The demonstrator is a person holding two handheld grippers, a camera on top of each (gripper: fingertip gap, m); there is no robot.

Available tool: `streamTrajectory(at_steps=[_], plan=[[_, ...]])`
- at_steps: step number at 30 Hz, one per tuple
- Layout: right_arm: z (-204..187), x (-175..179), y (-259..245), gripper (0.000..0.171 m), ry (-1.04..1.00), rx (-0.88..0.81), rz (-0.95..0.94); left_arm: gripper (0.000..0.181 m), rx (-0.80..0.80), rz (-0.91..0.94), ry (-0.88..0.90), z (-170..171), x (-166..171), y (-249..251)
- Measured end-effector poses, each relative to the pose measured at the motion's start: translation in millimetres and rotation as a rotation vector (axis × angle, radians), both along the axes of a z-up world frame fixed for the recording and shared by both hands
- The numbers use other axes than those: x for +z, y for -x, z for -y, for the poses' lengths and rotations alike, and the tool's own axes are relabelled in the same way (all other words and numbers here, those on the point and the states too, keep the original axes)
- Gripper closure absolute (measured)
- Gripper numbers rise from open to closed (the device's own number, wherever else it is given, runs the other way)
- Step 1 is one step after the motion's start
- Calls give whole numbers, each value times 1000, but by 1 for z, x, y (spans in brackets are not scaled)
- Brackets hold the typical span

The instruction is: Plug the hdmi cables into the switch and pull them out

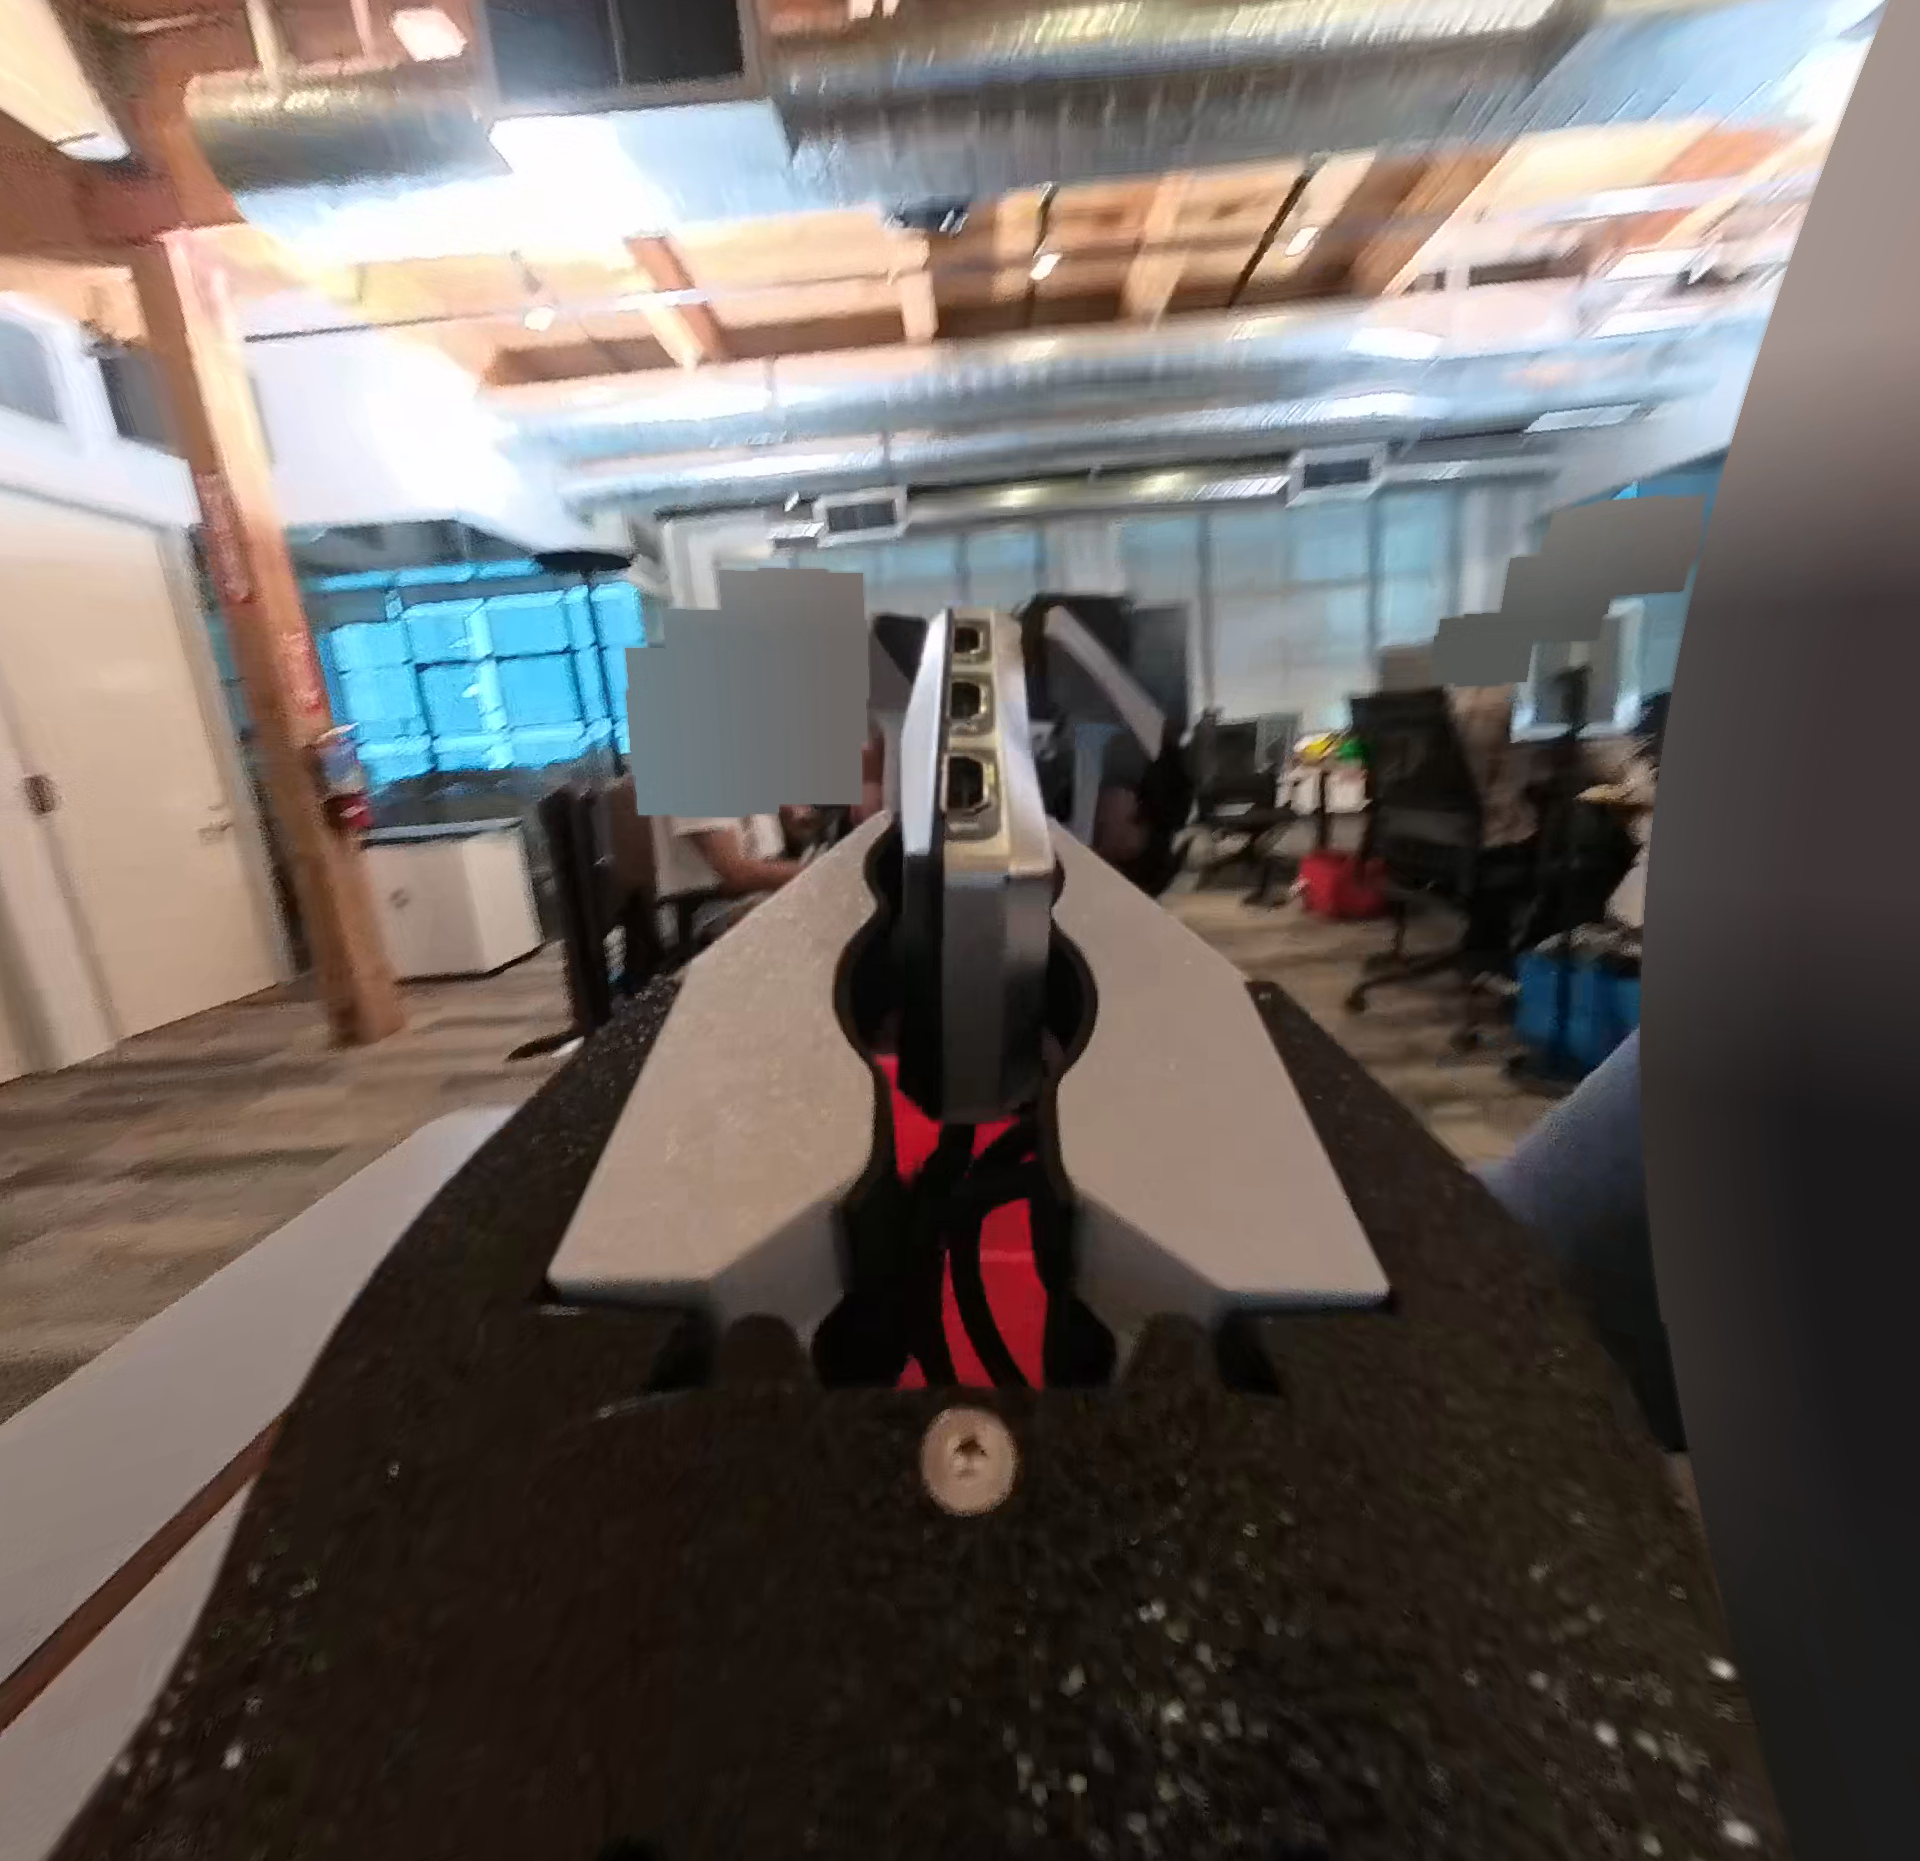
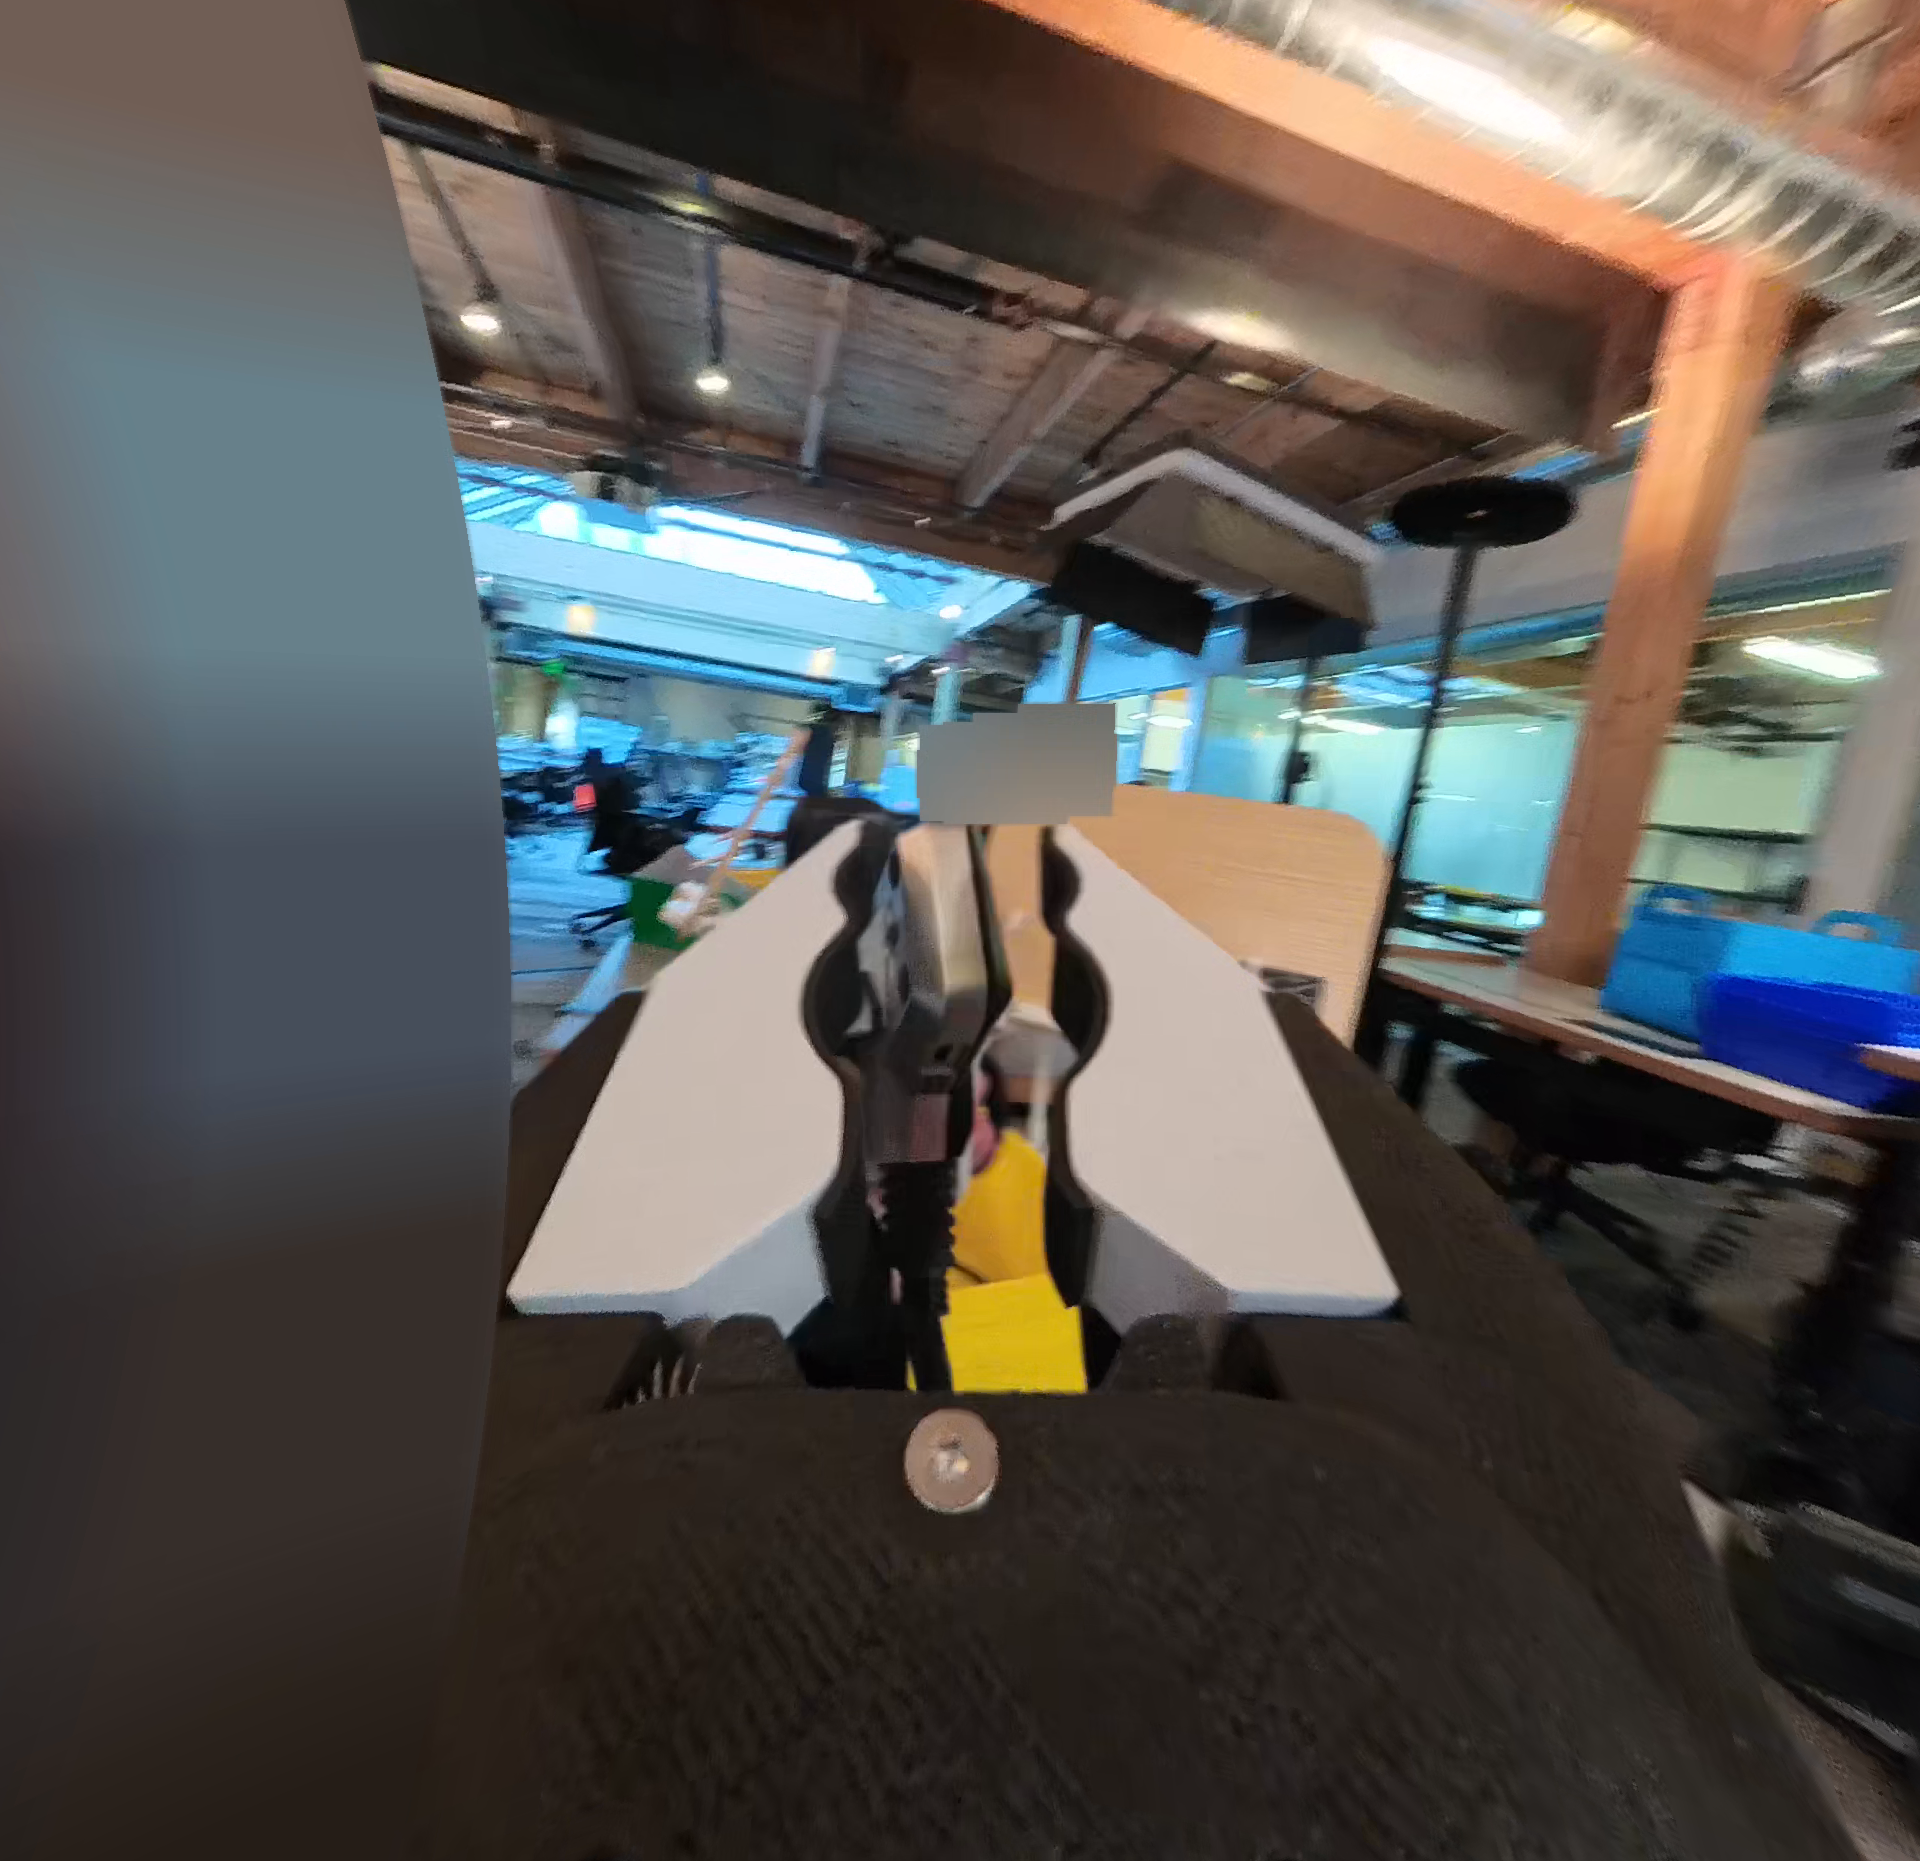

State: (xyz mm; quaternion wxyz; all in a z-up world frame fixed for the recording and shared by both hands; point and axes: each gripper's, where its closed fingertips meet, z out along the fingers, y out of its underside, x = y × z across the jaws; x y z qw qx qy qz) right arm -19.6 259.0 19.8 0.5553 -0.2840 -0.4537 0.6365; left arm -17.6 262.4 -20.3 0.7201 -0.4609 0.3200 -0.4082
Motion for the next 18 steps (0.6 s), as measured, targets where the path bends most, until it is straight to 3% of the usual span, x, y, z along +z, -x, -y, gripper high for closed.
streamTrajectory(at_steps=[1,4,8,12,18], plan=[[-11,3,-4,130,13,-61,-13,162,48,-43,22,-4,-3,5],[-62,-4,-17,126,125,-301,55,162,220,-151,64,-13,-8,26],[-109,-61,-11,128,290,-477,412,162,407,-239,60,-14,-6,50],[-107,-98,16,129,238,-506,619,162,508,-270,46,-18,-6,63],[-100,-134,37,139,119,-559,815,162,530,-250,36,-18,-3,73]])
